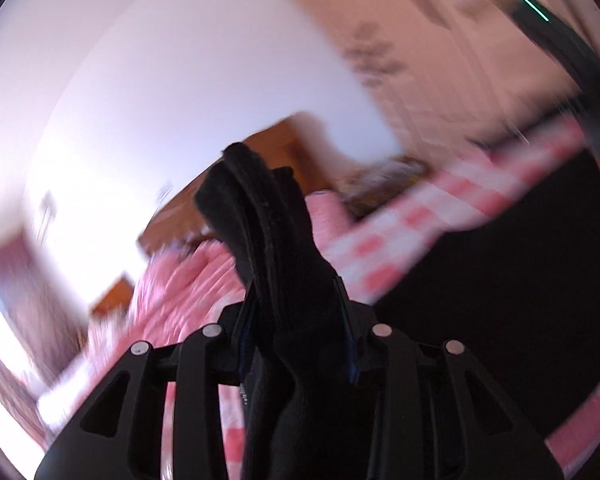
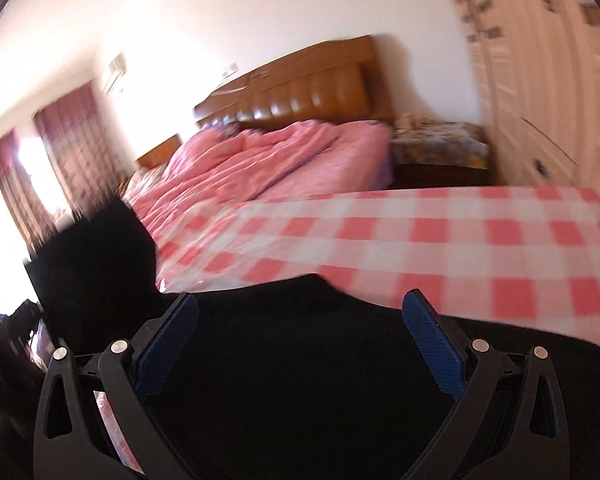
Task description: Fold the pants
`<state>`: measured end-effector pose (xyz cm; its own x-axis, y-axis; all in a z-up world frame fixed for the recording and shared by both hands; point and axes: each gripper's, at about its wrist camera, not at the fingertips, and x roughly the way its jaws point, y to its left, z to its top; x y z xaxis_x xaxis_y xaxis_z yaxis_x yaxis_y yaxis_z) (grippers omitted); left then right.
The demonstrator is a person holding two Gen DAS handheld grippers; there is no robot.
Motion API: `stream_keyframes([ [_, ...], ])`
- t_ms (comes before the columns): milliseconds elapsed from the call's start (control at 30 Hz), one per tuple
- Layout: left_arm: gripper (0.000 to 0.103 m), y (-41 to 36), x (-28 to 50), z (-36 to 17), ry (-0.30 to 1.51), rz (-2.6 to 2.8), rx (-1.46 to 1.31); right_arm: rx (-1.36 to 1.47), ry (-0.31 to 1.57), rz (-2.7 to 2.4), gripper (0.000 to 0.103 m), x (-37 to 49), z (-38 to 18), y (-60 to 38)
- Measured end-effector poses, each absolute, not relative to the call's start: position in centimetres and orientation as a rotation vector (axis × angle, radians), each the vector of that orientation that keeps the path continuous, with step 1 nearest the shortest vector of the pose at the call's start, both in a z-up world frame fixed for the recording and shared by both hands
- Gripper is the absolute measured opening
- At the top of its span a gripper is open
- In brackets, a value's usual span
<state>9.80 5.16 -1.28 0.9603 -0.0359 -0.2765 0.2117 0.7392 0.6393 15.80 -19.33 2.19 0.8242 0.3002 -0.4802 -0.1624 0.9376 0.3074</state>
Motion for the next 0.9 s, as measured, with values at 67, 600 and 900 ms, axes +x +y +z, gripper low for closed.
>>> stream_keyframes([
  [67,0.034,0.9,8.5,-6.3,0.276,-0.215,0.923,0.29,0.553,0.224,0.099,14.6,1.5,-21.5],
  [600,0.099,2.0,1.6,-4.1,0.4,-0.655,0.767,0.423,0.759,0.448,0.099,14.2,-4.8,-18.8],
  [900,0.089,10.8,6.6,-3.6,0.617,-0.383,0.363,0.571,0.741,0.774,0.081,11.9,-3.6,-16.1],
])
